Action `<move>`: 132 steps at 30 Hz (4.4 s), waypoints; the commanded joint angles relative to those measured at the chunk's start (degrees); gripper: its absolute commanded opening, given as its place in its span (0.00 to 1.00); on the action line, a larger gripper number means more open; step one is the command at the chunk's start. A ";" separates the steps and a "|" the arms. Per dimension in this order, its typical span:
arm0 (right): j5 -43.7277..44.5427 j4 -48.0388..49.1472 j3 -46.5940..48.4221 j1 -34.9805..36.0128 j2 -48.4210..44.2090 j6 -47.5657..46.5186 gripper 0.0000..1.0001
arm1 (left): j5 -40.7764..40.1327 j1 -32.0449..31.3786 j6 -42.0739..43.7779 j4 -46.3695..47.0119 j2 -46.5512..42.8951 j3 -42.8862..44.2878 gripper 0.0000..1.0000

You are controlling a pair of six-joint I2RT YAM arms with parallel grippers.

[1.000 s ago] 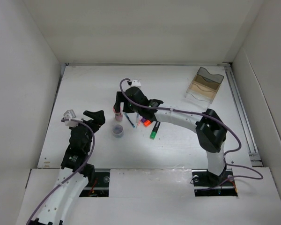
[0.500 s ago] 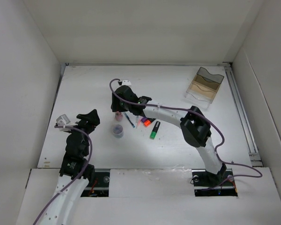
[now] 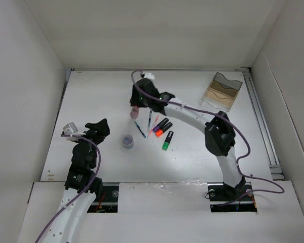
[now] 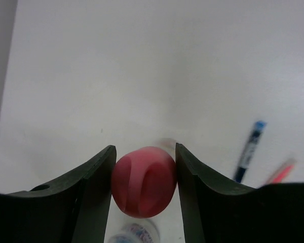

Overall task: Sort the stationery into containers
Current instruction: Pick up the stationery from the center of the board, then place the stationery in the storage box, then pick up the stationery from the center of the board.

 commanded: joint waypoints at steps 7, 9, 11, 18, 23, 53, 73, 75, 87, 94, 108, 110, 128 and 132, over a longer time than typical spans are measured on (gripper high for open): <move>4.11 2.64 1.57 -31.30 -15.13 8.79 0.18 | 7.85 -0.09 0.84 5.13 -0.60 -1.27 0.81; 4.11 2.64 2.09 -36.75 -14.00 9.32 0.18 | 8.47 -0.09 0.84 5.65 -0.60 -1.27 0.81; 5.42 2.02 3.50 -39.57 -12.68 9.94 0.20 | 8.48 -0.09 0.84 6.45 -0.08 -1.27 0.81; 7.27 -0.97 7.90 -48.98 -8.45 11.08 0.19 | 10.06 -0.09 0.84 7.33 0.62 -1.89 0.81; 7.89 -1.49 7.90 -52.76 -7.85 11.08 0.19 | 10.76 -0.88 0.84 9.17 0.63 -2.94 0.81; 8.42 -3.34 13.26 -53.39 7.01 6.16 0.19 | 11.29 -0.88 0.84 11.72 4.94 -2.94 0.82; 5.34 -2.46 8.87 -50.39 -8.97 7.29 0.92 | 11.29 -0.88 0.84 14.53 8.01 -4.00 0.81; 3.41 -0.19 4.50 -49.08 -12.13 7.30 0.93 | 11.29 -0.88 0.84 15.23 8.01 -4.52 0.81; -10.83 14.41 -30.67 -28.10 -34.46 7.05 0.27 | 9.89 -0.88 0.31 9.46 7.40 -1.29 0.76; -6.62 14.42 -40.52 -4.27 -36.49 1.42 0.78 | 1.80 -0.88 -2.24 2.32 9.68 1.36 0.77; 3.05 9.49 -31.40 16.32 -15.76 -0.87 0.99 | -5.84 -0.88 -2.77 3.45 12.32 1.36 0.81; 5.59 8.88 -28.77 16.32 -13.39 -0.87 0.99 | -5.85 -0.27 -2.77 3.99 13.81 1.36 0.82; 11.57 11.69 -20.32 16.32 -3.17 0.35 0.56 | 0.91 2.55 -3.82 7.50 16.98 -0.39 0.82; 12.81 12.22 -23.12 14.74 -9.74 0.36 0.42 | 3.89 2.55 -1.99 11.61 16.98 -1.62 0.82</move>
